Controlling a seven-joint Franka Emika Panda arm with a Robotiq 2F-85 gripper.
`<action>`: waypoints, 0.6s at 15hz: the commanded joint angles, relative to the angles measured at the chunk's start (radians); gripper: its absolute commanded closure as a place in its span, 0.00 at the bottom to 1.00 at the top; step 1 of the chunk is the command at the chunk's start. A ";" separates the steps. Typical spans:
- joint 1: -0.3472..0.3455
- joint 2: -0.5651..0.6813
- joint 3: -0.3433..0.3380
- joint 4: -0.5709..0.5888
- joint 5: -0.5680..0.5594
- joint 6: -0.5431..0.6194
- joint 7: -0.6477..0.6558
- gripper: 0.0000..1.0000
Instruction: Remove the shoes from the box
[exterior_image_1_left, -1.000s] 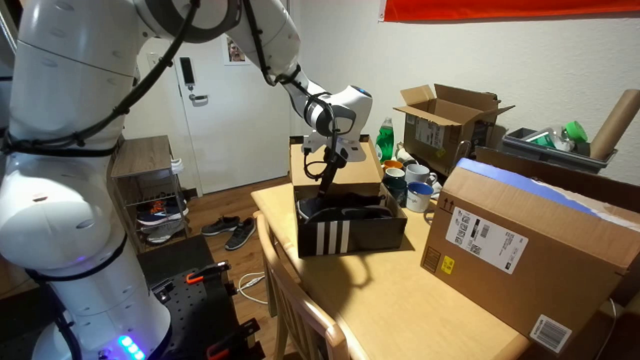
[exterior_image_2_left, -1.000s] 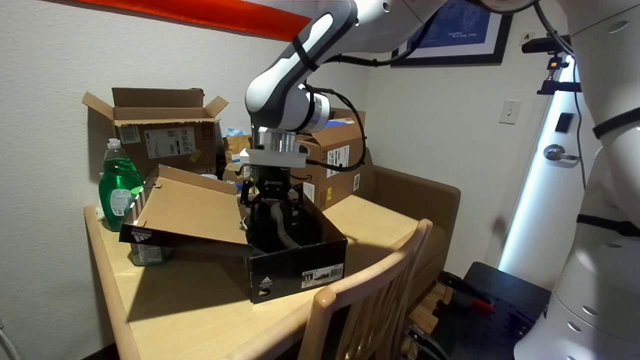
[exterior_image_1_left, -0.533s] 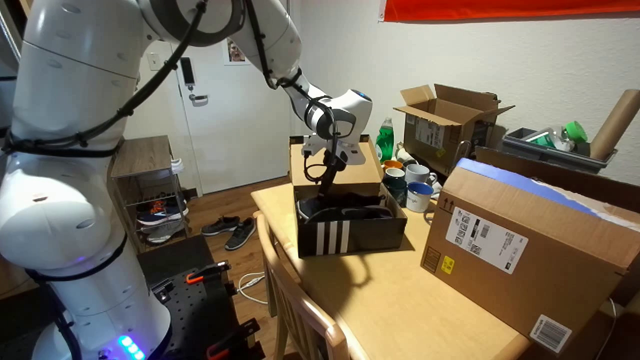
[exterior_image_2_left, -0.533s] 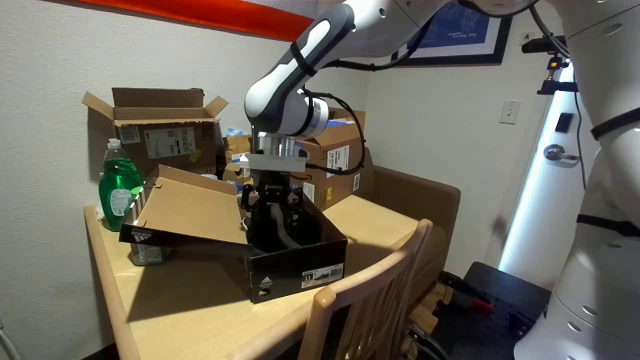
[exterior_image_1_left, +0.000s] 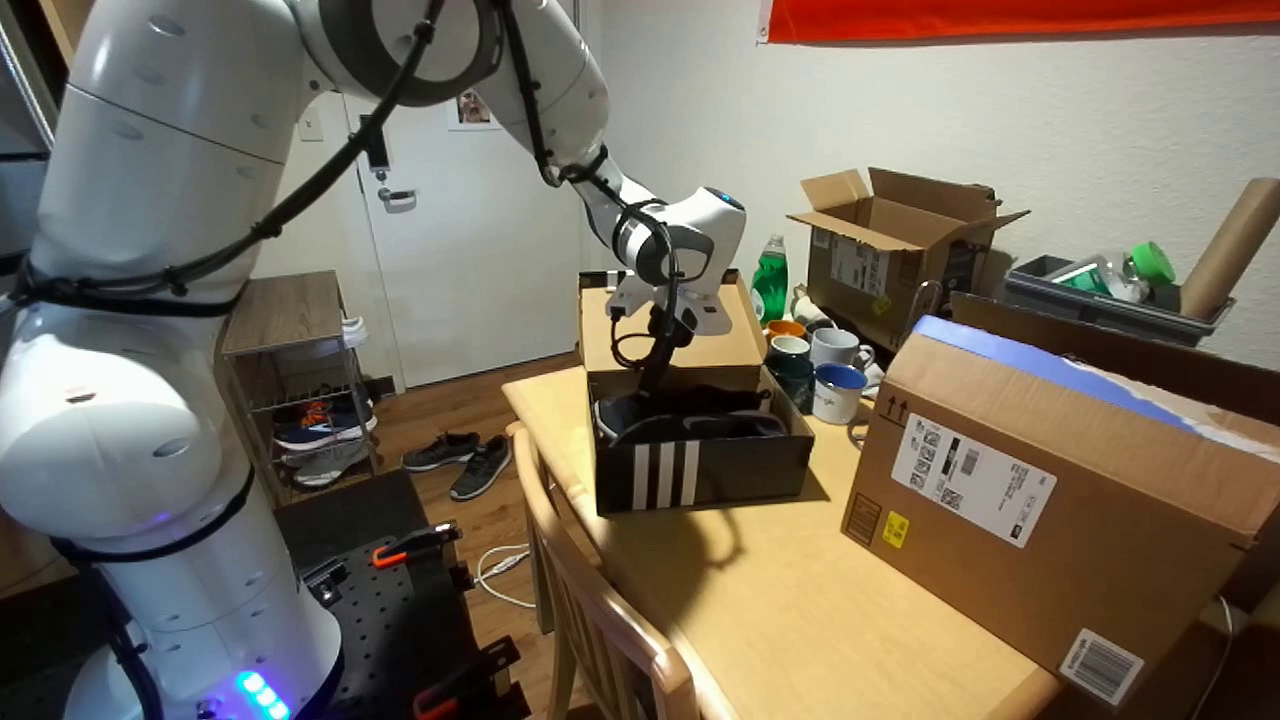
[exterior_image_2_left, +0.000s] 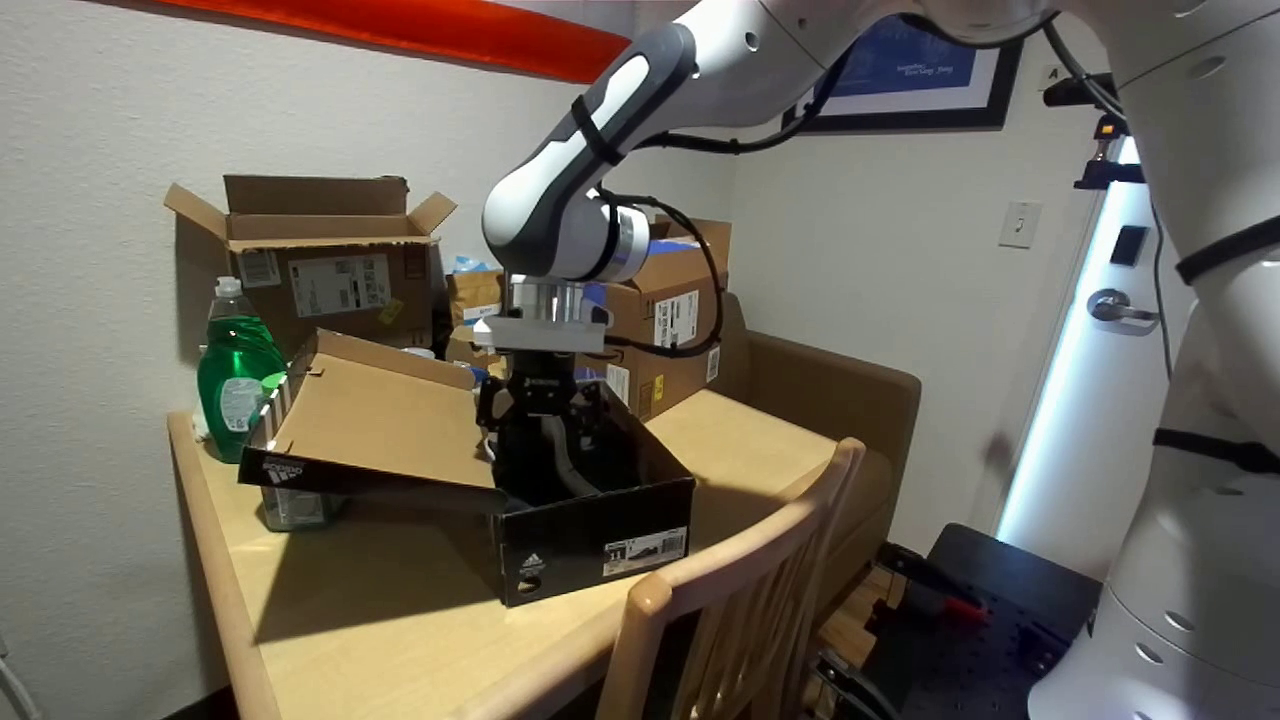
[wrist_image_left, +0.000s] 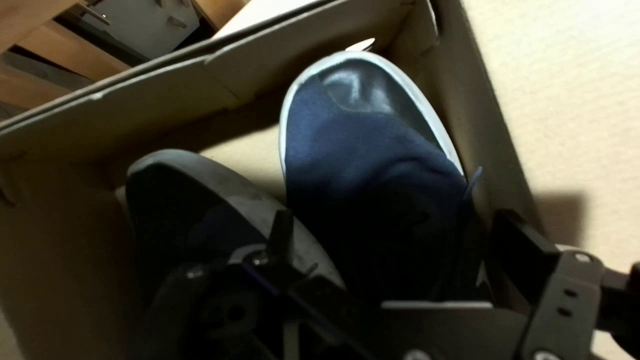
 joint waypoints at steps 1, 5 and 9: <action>0.011 0.022 -0.002 0.051 -0.006 -0.046 0.001 0.00; 0.018 0.038 -0.002 0.079 -0.007 -0.061 0.003 0.00; 0.014 0.049 -0.003 0.094 -0.003 -0.076 0.000 0.00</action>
